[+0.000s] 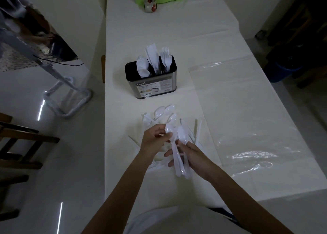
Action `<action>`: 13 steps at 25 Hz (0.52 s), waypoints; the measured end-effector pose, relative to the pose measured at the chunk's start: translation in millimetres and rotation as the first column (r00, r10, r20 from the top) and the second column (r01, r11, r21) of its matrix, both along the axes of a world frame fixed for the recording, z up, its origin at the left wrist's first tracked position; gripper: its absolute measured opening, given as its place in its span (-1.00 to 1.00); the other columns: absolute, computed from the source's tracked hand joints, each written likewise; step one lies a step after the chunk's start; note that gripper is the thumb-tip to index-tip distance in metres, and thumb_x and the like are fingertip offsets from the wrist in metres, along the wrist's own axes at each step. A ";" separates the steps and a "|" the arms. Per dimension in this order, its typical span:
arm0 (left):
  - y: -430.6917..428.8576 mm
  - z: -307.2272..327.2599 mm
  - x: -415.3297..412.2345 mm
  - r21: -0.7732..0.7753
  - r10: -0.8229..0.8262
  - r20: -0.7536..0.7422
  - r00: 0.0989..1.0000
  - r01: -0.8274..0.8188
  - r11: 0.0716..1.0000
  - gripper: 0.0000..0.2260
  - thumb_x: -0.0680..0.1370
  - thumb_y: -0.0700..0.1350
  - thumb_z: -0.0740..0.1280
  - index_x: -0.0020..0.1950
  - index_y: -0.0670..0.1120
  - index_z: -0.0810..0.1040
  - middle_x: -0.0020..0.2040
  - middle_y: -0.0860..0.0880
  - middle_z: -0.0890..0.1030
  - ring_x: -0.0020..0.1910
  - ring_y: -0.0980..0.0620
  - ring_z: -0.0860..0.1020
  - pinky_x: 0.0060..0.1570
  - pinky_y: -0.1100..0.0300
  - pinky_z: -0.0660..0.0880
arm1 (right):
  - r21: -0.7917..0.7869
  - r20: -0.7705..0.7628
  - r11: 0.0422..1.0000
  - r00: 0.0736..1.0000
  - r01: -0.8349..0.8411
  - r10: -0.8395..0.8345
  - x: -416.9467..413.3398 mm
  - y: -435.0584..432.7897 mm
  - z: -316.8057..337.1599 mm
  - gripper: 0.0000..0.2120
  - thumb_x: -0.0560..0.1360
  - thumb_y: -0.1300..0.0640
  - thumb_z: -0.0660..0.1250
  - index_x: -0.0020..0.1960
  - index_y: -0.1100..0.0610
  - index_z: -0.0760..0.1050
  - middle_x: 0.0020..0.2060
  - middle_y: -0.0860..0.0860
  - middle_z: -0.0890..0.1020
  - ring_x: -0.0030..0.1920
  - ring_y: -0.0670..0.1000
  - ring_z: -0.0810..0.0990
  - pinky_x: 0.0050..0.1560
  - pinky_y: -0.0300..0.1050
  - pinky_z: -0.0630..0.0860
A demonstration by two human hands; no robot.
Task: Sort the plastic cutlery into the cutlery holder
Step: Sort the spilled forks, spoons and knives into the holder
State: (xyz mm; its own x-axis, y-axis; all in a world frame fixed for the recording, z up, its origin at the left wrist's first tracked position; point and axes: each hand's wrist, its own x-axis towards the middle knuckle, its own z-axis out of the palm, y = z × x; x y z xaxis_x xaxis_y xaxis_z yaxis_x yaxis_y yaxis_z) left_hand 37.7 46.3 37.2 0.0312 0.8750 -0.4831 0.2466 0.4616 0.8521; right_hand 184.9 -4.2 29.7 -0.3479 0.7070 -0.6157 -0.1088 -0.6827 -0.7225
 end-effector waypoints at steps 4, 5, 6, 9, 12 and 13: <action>-4.9 -3.9 2.7 0.071 -0.042 -0.016 0.999 0.043 0.997 -0.81 0.42 -0.25 0.46 0.02 -0.19 0.61 -0.05 -0.09 0.66 -0.13 0.05 0.59 -0.17 0.38 0.51 | -0.049 -0.017 0.998 0.999 0.047 -0.047 -2.4 -1.4 -6.1 -0.60 0.64 -0.03 0.00 -0.07 0.19 0.48 -0.42 0.05 0.55 -0.40 0.03 0.47 -0.31 -0.14 0.46; -4.4 -4.9 3.5 0.082 -0.037 -0.018 0.999 0.039 0.996 -0.80 0.41 -0.25 0.46 0.02 -0.20 0.60 -0.04 -0.09 0.66 -0.12 0.04 0.59 -0.15 0.38 0.51 | -0.079 -0.045 0.996 0.997 0.051 -0.054 -4.0 -2.0 -8.2 -0.59 0.64 -0.07 -0.04 -0.11 0.16 0.43 -0.49 0.00 0.43 -0.47 -0.04 0.35 -0.40 -0.21 0.37; -3.0 -5.8 4.3 0.087 -0.033 0.000 0.999 0.033 0.996 -0.80 0.41 -0.27 0.46 0.02 -0.21 0.59 -0.05 -0.11 0.66 -0.12 0.03 0.59 -0.16 0.38 0.52 | -0.129 -0.091 0.989 0.993 0.066 -0.078 -5.1 -1.6 -8.7 -0.57 0.63 -0.14 -0.07 -0.13 0.13 0.39 -0.52 -0.03 0.33 -0.52 -0.09 0.25 -0.46 -0.25 0.29; 1.9 -6.3 6.0 0.084 -0.113 0.101 0.988 0.105 0.991 -0.73 0.39 -0.37 0.44 0.06 -0.19 0.54 -0.23 -0.05 0.64 -0.27 0.04 0.59 -0.28 0.33 0.53 | -0.201 -0.193 0.979 0.979 0.022 -0.061 -4.9 -3.4 -5.7 -0.50 0.55 -0.31 -0.05 -0.21 0.06 0.38 -0.52 -0.07 0.22 -0.54 -0.12 0.15 -0.51 -0.28 0.16; 10.3 -11.6 8.6 0.134 -0.297 0.017 0.955 0.292 0.947 -0.75 0.40 -0.33 0.43 0.03 -0.09 0.60 -0.27 0.02 0.62 -0.36 0.15 0.56 -0.28 0.31 0.52 | -0.114 -0.035 0.992 0.998 -0.046 0.043 3.0 -6.4 -4.2 -0.63 0.59 -0.18 0.06 -0.17 0.08 0.36 -0.48 -0.05 0.27 -0.52 -0.10 0.19 -0.49 -0.26 0.21; 15.9 -13.2 10.1 0.153 -0.318 -0.018 0.948 0.317 0.936 -0.78 0.42 -0.30 0.43 0.00 -0.06 0.62 -0.21 0.02 0.64 -0.33 0.17 0.57 -0.24 0.33 0.52 | -0.079 0.036 0.996 0.999 -0.036 0.039 6.6 -6.8 -4.4 -0.68 0.61 -0.11 0.07 -0.16 0.10 0.33 -0.48 -0.05 0.29 -0.52 -0.10 0.22 -0.48 -0.26 0.23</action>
State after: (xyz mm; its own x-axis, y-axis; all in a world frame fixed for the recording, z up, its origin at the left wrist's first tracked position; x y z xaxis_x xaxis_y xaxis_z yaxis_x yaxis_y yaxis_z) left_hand 47.8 62.2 24.0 0.3224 0.8820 -0.3436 0.3532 0.2247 0.9082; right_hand 191.5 -11.1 25.3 -0.3487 0.6430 -0.6818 -0.0557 -0.7404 -0.6698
